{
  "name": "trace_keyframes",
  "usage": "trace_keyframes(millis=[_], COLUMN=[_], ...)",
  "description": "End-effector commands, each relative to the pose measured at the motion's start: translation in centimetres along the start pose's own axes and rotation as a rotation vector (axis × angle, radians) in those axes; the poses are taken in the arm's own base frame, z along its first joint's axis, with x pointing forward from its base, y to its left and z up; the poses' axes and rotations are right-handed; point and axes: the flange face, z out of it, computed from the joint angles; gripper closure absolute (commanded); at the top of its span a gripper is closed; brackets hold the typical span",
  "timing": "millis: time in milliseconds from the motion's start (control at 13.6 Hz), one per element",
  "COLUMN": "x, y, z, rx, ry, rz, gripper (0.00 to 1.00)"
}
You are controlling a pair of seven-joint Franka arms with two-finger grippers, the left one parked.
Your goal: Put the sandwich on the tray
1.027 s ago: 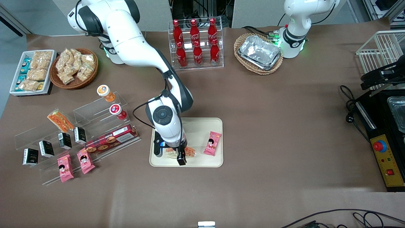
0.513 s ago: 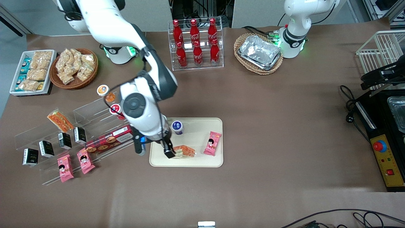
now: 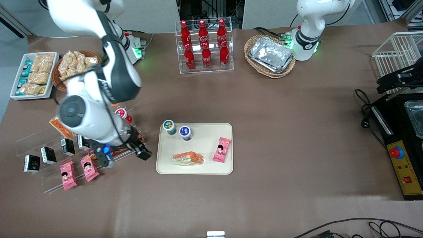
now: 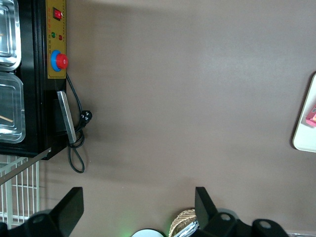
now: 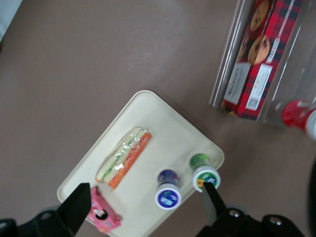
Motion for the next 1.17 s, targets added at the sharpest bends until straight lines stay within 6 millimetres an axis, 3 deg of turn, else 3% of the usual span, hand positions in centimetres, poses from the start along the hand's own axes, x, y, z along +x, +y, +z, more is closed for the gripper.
trace_keyframes(millis=[0,147,440,733,953,1100], x=[1.3,2.4,7.6,10.7,11.3,10.5], y=[2.4,3.8,9.9,14.6,18.1,19.9], z=[-3.2,-4.5,-9.0,-11.4,-12.8,-13.4], rx=[-0.007,-0.051,-0.044,-0.106,-0.116,-0.133], ry=[0.003,0.035,0.004,0.066,0.072,0.088], rz=[-0.129,-0.238,-0.509,-0.694,-0.767,-0.790], gripper=[0.00,0.00,0.00,0.00,0.00,0.00])
